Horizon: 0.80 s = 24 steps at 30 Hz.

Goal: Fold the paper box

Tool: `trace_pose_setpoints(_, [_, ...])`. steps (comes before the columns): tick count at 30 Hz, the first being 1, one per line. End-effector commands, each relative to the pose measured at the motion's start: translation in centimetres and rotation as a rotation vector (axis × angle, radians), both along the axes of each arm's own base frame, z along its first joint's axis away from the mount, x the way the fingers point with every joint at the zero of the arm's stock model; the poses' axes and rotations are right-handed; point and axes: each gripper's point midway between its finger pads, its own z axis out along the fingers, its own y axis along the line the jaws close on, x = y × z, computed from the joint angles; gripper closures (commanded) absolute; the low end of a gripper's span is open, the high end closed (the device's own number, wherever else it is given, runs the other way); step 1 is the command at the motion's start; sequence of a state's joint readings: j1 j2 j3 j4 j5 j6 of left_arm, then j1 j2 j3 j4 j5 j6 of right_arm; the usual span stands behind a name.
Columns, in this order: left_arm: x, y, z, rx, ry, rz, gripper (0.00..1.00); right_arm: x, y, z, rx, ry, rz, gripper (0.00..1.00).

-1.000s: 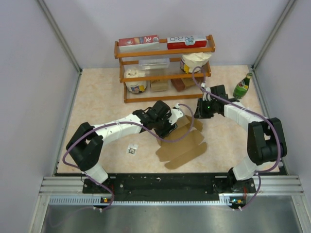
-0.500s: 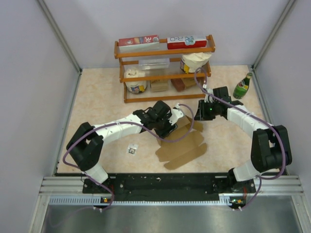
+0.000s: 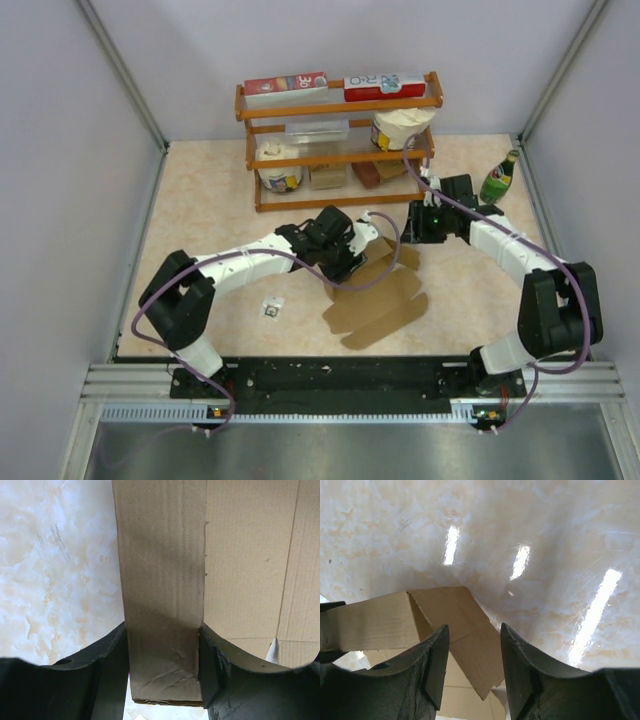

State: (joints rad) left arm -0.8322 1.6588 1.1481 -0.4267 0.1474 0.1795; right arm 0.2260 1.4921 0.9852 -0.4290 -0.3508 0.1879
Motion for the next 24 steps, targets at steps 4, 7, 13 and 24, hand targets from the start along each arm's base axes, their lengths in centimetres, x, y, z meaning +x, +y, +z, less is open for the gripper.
trace_pose_setpoints(4, [1.2,-1.4,1.5,-0.052,-0.016,0.004,0.48,1.8,-1.1,4.2,-0.014,-0.122,-0.075,0.50])
trace_pose_setpoints(7, [1.2,-1.3,1.5,-0.052,-0.011,0.006,0.48,1.2,-1.4,5.1,-0.017,-0.152,-0.072,0.47])
trace_pose_setpoints(13, [1.2,-1.2,1.3,-0.052,-0.008,0.005,0.48,-0.1,-1.7,5.5,-0.030,-0.163,-0.048,0.43])
trace_pose_setpoints(24, [1.1,-1.1,1.2,-0.051,-0.004,0.007,0.48,-0.4,-2.5,2.4,-0.102,-0.096,-0.020,0.50])
